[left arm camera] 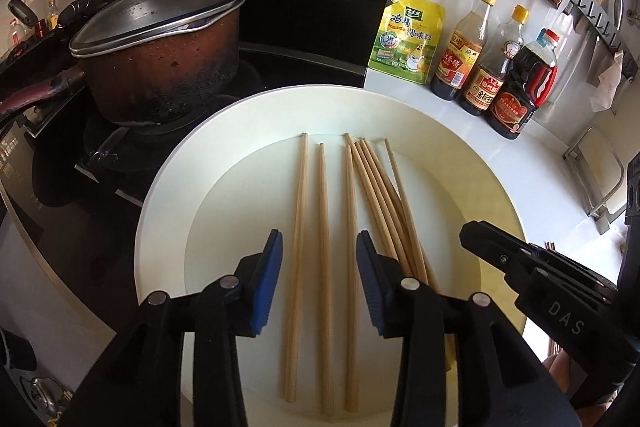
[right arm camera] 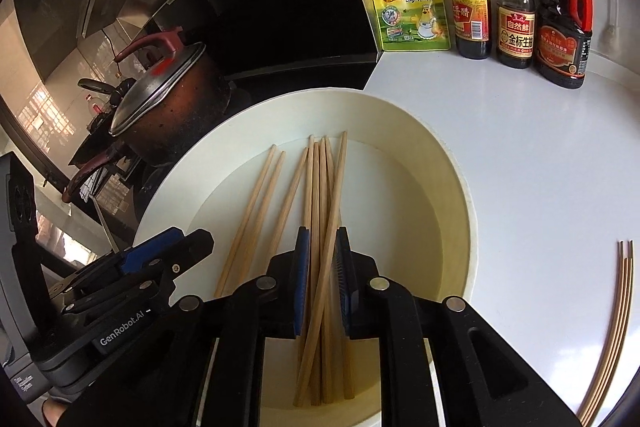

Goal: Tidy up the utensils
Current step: 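Carry both chopsticks into the white basin and open both tools, then move both open tools back over the chopstick pile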

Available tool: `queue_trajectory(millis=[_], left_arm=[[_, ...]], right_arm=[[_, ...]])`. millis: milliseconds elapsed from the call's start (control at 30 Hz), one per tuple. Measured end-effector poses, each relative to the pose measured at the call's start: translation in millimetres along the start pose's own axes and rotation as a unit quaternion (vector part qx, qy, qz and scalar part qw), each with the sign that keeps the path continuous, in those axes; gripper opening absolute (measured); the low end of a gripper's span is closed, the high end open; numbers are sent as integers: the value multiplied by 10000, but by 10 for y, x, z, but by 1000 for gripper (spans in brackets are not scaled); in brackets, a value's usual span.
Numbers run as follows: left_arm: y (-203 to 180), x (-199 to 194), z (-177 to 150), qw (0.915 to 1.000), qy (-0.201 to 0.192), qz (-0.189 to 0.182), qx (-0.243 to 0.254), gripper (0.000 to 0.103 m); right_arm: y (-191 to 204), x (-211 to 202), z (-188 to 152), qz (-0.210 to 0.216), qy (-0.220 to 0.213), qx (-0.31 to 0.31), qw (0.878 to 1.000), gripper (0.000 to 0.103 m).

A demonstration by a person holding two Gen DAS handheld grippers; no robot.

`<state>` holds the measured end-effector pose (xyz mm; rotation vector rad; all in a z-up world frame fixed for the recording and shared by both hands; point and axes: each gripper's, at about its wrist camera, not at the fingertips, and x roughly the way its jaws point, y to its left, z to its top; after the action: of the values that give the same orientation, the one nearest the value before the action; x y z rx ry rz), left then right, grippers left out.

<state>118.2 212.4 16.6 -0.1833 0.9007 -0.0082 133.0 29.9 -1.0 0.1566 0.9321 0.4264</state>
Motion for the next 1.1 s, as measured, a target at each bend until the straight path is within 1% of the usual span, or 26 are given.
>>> queue_trajectory(millis=[133,267,433,500,733,833,967,1100], left_arm=[[-5,-76,-39,10000,-20,-42,-23,40],[-60,-175,-88,9999,-79,-45,57,45],[-161,-294,-164,9997,-152,-107,163,45],[-219,-327,-202,9995,-161,-118,234,48],[-418,-448,-333,9989,-144,-237,384,49],[-527,-496,-402,9983,-156,-300,472,54],[-695,-547,-487,9972,-147,-414,602,58],[-876,-577,-566,9960,-96,-539,706,59]], right_arm=[[14,-94,-53,-38,-73,-39,10000,13],[3,-192,-119,-20,-108,-35,9999,15],[-74,-372,-242,-19,-217,107,9997,19],[-114,-439,-288,-39,-257,158,9995,19],[-248,-681,-439,-126,-414,310,9986,19],[-329,-785,-511,-190,-475,384,9979,20],[-452,-929,-628,-320,-557,484,9968,26],[-604,-1072,-749,-428,-614,609,9953,26]])
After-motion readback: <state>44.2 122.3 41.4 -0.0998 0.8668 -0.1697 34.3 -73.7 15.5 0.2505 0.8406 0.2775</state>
